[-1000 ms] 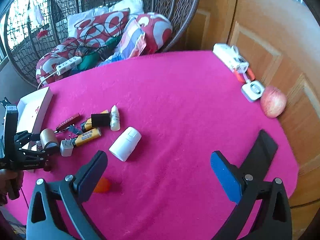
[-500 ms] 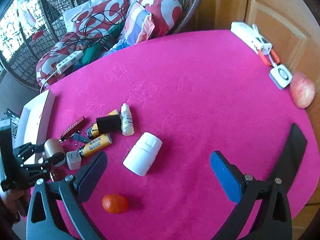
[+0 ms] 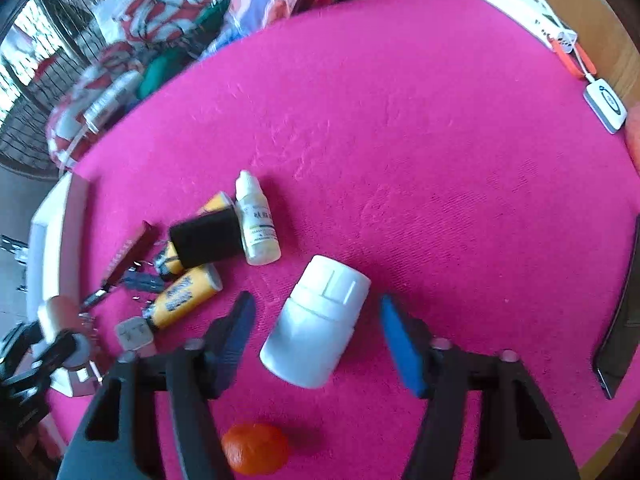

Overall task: Organize rigid objects
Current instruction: 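Grasp the tape roll with the left tool while the right tool grasps the white bottle, then carry the tape roll and white bottle in both tools over the white tray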

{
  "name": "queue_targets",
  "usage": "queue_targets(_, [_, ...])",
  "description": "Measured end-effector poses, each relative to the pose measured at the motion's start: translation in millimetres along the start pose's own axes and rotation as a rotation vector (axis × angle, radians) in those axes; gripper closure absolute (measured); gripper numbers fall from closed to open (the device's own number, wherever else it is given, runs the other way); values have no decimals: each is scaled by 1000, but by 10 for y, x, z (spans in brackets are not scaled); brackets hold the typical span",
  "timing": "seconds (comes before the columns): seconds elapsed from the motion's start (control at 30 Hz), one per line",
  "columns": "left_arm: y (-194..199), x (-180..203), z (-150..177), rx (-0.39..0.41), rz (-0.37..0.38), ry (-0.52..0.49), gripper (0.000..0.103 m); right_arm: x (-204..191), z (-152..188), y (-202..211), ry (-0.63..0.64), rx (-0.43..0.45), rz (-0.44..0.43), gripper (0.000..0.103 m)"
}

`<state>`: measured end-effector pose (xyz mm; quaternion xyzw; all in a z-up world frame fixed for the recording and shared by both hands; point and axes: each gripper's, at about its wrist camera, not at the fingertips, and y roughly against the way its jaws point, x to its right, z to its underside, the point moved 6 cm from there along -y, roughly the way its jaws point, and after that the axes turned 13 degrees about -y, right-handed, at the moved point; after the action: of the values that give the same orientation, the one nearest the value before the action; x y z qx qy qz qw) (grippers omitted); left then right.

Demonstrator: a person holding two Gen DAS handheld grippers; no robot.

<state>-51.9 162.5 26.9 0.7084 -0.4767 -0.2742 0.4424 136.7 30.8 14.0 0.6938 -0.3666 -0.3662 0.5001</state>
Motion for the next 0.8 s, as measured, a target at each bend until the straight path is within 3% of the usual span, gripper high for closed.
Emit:
queue_targets(0.03, [60,-8,-12,11,-1,12,48,-14,-3,11,11,13,1,52])
queue_targets(0.07, [114,-16,-17,22,-1,21,48,-29,-1,12,26,12,-2,65])
queue_targets(0.1, [172,-13,-31,34,-1,27,48,-31,-1,20,38,11,-5,66])
queue_targets(0.23, [501,5,-104,102,-11,31,48,28,-53,232,11,44,-83,66])
queue_targets(0.4, [1030,-38,-228,220,-52,50,48,-53,-163,887,11,180,-213,66])
queue_targets(0.63, [1719,-298,-254,360,-148,99,48,-706,-154,1945,179,391,-412,66])
queue_targets(0.8, [1950,-535,-85,385,-206,157,47,-1241,-4,2251,310,427,-509,66])
